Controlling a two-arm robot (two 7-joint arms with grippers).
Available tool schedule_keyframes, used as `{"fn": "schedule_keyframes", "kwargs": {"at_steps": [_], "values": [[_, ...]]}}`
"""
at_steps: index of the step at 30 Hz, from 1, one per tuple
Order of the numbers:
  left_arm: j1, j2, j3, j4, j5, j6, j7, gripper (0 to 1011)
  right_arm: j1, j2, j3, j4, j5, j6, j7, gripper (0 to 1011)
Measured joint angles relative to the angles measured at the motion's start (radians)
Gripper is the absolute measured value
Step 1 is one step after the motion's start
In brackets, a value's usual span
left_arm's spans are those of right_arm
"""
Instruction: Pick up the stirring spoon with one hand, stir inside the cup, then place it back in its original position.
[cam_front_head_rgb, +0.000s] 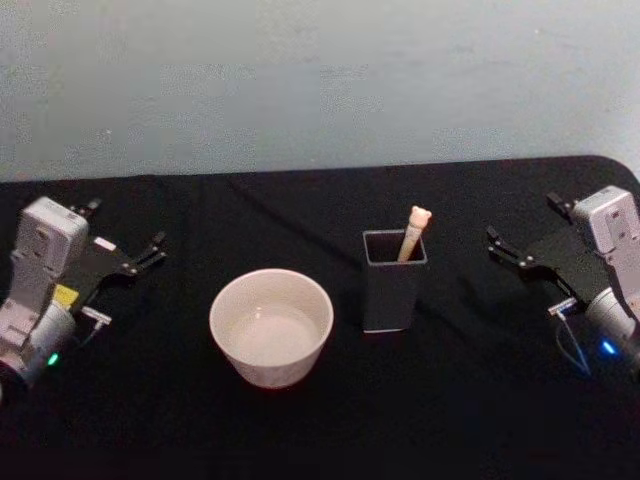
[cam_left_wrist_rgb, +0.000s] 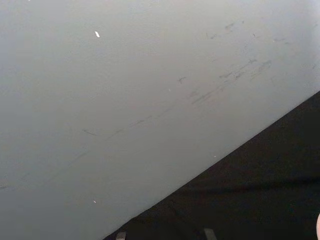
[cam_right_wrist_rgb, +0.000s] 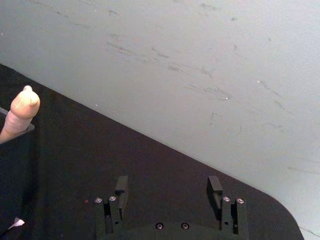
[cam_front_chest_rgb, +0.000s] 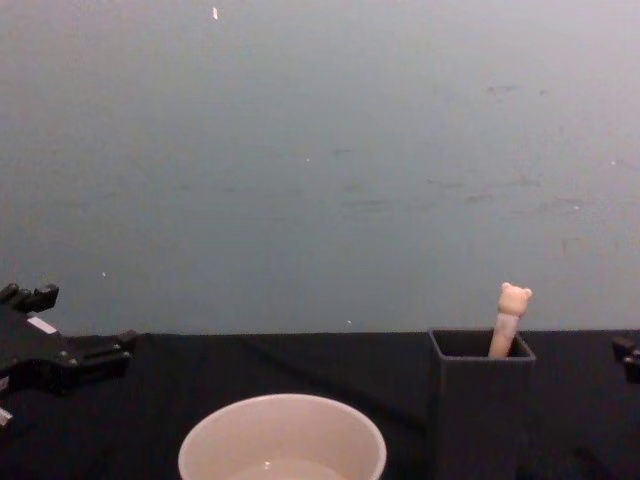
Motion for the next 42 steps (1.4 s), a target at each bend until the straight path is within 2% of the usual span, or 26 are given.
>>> {"fn": "schedule_keyframes", "kwargs": {"at_steps": [15,18,21,25,26,28,31,34,37,38,42], "values": [[0.0,0.0,0.0,0.0,0.0,0.0,0.0,1001,0.0,-0.001,0.002,0.0,0.0,0.0,0.002,1002],[0.0,0.0,0.0,0.0,0.0,0.0,0.0,1001,-0.005,-0.003,0.01,-0.004,0.004,-0.002,0.016,1002],[0.0,0.0,0.0,0.0,0.0,0.0,0.0,1001,-0.014,-0.003,0.027,-0.02,0.034,-0.005,0.055,1002],[0.0,0.0,0.0,0.0,0.0,0.0,0.0,1001,-0.028,0.003,0.053,-0.048,0.106,-0.002,0.132,1002],[0.0,0.0,0.0,0.0,0.0,0.0,0.0,1001,-0.033,0.006,0.063,-0.058,0.138,0.003,0.167,1002],[0.0,0.0,0.0,0.0,0.0,0.0,0.0,1001,-0.037,0.009,0.071,-0.068,0.167,0.009,0.2,1002],[0.0,0.0,0.0,0.0,0.0,0.0,0.0,1001,-0.044,0.016,0.083,-0.083,0.23,0.027,0.281,1002],[0.0,0.0,0.0,0.0,0.0,0.0,0.0,1001,-0.046,0.018,0.093,-0.089,0.31,0.057,0.39,1002],[0.0,0.0,0.0,0.0,0.0,0.0,0.0,1001,-0.044,0.017,0.097,-0.086,0.354,0.074,0.454,1002],[0.0,0.0,0.0,0.0,0.0,0.0,0.0,1001,-0.039,0.014,0.098,-0.081,0.379,0.084,0.495,1002],[0.0,0.0,0.0,0.0,0.0,0.0,0.0,1001,-0.024,0.005,0.096,-0.06,0.406,0.095,0.571,1002]]}}
